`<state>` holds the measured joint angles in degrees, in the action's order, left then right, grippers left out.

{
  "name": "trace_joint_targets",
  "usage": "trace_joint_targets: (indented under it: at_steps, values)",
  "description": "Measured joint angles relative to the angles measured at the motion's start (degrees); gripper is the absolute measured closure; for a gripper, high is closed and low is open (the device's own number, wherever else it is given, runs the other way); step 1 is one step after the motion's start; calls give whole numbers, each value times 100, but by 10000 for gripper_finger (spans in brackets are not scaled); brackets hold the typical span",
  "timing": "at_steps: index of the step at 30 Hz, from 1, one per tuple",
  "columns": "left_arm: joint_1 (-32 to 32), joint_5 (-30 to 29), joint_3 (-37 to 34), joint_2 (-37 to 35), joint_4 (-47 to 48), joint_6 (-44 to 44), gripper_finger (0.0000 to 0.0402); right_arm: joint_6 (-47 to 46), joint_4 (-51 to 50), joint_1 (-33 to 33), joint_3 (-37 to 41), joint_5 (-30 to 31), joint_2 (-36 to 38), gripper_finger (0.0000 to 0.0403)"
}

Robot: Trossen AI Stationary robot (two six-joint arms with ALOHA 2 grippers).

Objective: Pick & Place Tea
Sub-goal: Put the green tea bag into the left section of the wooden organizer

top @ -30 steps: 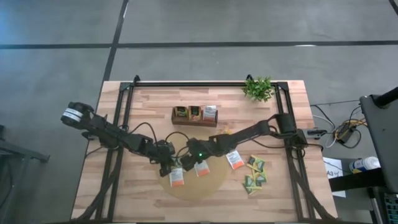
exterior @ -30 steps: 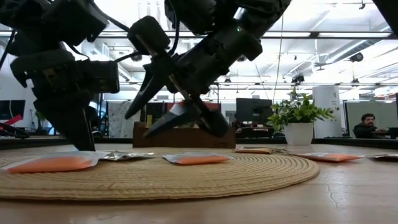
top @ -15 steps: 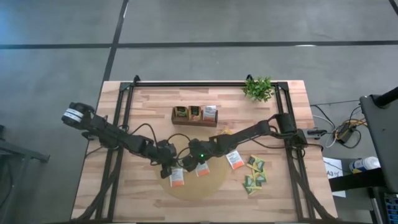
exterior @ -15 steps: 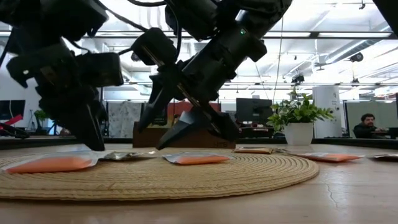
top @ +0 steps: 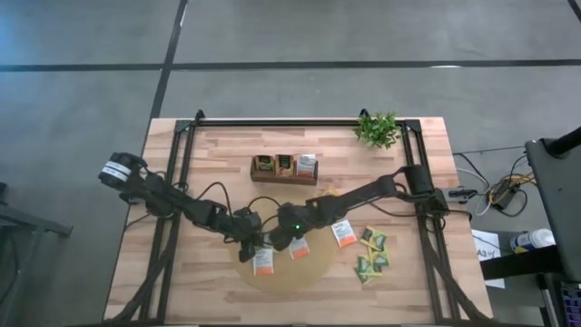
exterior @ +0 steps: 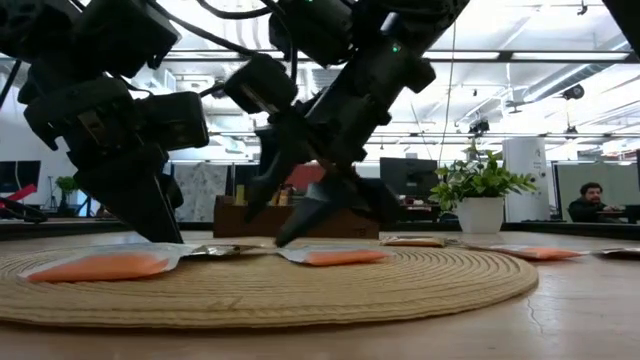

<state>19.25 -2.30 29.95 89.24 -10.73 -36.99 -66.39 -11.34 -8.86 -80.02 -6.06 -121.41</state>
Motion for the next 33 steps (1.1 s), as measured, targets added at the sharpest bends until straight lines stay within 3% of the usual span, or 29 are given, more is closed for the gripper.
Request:
trace_joint_targets:
  at_steps: [10, 33]
  values:
    - [1, 16, -14, 24, 34, -10, 326, -142, 190, -31, -5, -303, 2, 239]
    - [9, -9, -33, 224, -132, -334, 326, -527, 397, -106, -16, -266, -221, 239]
